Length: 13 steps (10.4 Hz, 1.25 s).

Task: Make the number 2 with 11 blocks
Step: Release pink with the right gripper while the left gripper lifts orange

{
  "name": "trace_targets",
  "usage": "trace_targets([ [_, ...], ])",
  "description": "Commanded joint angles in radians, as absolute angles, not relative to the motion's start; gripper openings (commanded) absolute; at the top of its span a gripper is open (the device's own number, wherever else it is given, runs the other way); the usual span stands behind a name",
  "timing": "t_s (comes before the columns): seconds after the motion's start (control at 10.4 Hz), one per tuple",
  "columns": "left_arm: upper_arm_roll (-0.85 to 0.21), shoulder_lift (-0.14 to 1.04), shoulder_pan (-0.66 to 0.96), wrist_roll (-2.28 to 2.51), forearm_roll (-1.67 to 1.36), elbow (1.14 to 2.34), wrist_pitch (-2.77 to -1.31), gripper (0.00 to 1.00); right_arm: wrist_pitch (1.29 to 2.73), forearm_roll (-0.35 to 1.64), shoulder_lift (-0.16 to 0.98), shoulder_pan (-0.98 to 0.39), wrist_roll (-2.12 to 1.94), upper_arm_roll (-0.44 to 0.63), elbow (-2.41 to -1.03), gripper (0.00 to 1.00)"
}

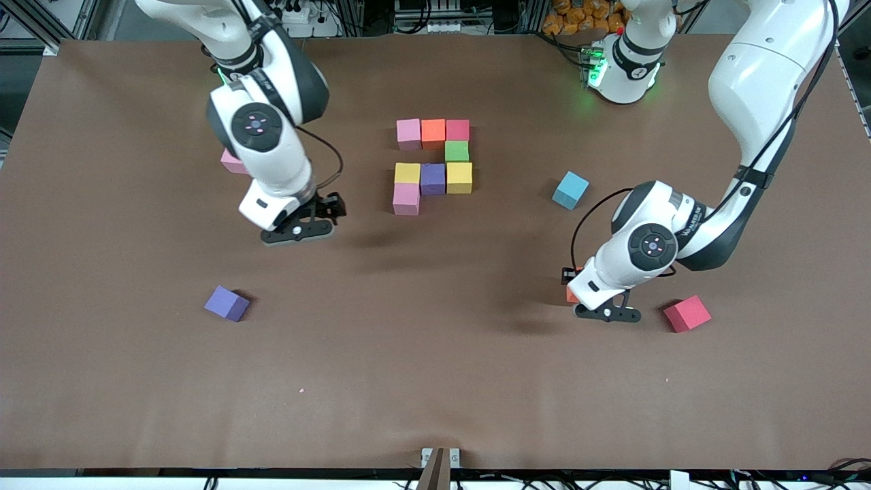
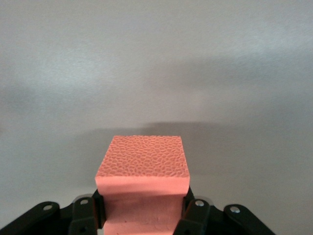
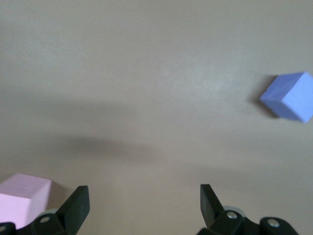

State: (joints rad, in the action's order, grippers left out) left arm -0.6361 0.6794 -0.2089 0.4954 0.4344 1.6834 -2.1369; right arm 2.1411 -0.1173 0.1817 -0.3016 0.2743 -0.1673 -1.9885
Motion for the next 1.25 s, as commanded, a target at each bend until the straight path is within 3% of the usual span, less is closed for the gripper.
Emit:
trace_targets([
  [0.0,-0.627,0.706,-0.164,0.544,0.388,1.644,-2.132,0.52,2.155,-0.112,0.167,-0.195,0.030,-0.179,-2.008,1.00],
  [0.48,-0.624,0.768,0.024,0.777,0.385,1.537,-2.138,0.52,2.250,-0.112,0.239,0.017,-0.515,-0.175,-1.967,1.00],
  [0.87,-0.572,0.795,0.187,0.871,0.387,1.454,-2.148,0.52,2.255,-0.110,0.331,0.075,-0.837,-0.172,-1.881,1.00],
  [1.16,-0.497,0.830,0.316,0.874,0.362,1.381,-2.242,0.53,2.321,-0.106,0.428,0.103,-0.995,-0.172,-1.838,1.00],
])
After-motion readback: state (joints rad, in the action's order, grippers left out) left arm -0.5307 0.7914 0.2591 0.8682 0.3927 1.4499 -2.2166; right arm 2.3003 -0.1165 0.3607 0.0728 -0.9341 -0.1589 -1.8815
